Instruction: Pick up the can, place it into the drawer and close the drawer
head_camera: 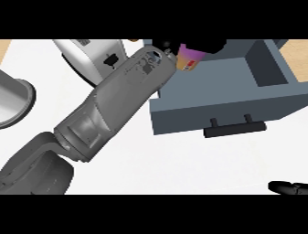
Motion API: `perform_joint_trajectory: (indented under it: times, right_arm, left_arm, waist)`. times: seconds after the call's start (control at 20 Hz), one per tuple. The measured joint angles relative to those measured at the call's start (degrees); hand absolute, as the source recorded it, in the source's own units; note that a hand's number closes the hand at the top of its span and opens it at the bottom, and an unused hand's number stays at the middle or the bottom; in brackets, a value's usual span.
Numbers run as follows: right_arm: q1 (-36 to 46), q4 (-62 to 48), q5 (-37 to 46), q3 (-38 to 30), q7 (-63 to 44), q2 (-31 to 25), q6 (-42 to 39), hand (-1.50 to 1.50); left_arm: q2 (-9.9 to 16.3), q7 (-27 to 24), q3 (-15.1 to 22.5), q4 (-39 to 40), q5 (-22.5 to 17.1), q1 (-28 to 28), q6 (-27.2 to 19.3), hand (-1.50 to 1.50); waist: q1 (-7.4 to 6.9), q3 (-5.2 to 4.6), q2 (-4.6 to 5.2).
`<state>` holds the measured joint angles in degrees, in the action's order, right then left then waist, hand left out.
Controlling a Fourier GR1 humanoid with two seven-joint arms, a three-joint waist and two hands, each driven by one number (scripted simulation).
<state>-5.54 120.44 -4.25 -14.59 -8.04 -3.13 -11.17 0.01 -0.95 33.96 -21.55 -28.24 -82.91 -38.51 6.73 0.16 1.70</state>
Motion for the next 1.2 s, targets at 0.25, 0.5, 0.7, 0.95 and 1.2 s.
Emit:
perform_joint_trajectory:
  times: [0.25, 0.5, 0.7, 0.95, 1.2]
  right_arm:
    - [-0.14, 1.20, -0.31, 0.15, -0.66, -0.52, -0.49, -1.50]
    - [-0.61, 1.46, -0.52, 0.31, -0.55, -0.12, -0.48, -1.50]
    - [-0.20, 1.80, -0.27, -0.26, 0.11, -1.06, -0.84, -1.50]
    - [0.03, 4.48, 5.64, 0.30, 2.09, -3.26, -0.63, -1.50]
    - [0.46, 6.96, 11.45, 2.06, 3.70, -5.70, -1.30, -1.50]
  left_arm:
    - [0.00, -0.54, 1.35, 0.89, -1.21, 0.56, -2.69, -1.50]
    - [-0.01, -2.13, 2.20, 0.93, -2.61, 1.85, -4.67, -1.50]
    - [0.00, -3.10, 1.93, 1.20, -4.06, 1.66, -5.31, -1.50]
    - [-0.01, -3.98, 1.42, 0.49, -6.18, 1.81, -6.13, -1.50]
    - [-0.01, -4.47, 1.22, -1.00, -8.65, 2.08, -6.84, -1.50]
  waist:
    - [0.81, 0.01, 0.09]
    - [0.90, -0.01, 0.14]
    - [0.72, -0.01, 0.15]
    - [0.33, -0.06, 0.02]
    - [-0.05, -0.07, -0.14]
